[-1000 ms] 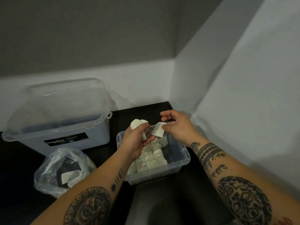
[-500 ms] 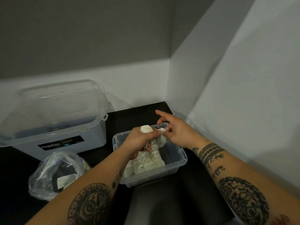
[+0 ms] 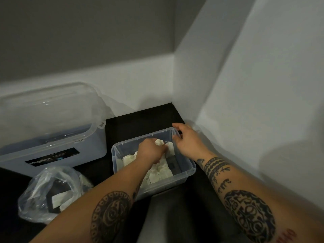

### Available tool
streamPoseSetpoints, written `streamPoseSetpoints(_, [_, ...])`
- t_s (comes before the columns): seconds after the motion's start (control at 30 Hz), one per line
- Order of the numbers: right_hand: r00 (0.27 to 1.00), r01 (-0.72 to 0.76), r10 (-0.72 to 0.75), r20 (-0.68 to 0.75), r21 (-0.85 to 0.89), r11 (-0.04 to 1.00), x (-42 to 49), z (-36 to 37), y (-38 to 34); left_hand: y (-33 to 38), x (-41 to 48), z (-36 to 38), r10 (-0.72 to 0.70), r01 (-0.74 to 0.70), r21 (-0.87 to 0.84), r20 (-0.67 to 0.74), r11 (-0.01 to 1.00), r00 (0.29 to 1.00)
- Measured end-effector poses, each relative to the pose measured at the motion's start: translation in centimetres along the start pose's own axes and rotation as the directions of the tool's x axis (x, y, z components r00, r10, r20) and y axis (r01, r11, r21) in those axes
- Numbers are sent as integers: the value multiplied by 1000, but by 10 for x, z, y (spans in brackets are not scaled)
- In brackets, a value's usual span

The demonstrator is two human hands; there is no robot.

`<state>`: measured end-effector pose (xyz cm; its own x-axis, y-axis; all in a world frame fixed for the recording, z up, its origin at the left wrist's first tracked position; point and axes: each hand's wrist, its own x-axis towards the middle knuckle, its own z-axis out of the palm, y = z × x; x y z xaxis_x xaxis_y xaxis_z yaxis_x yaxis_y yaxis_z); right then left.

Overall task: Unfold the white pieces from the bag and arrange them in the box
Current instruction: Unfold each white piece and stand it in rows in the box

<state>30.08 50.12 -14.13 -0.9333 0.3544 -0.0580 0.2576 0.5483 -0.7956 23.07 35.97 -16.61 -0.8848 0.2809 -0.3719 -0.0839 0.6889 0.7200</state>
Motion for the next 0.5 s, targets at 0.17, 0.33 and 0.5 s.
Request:
streamPoseSetpoints(0.17, [999, -4, 5, -46, 30, 1000, 1, 7, 5, -1, 6, 11, -14, 16, 113, -19, 993, 1000])
streamPoseSetpoints(0.33, [998, -13, 15, -55, 39, 999, 1, 9, 7, -3, 4, 19, 3, 2, 93, -64, 996, 998])
streamPoseSetpoints(0.5, [999, -8, 9, -46, 31, 999, 1, 7, 8, 2, 1, 15, 3, 5, 95, -82, 995, 997])
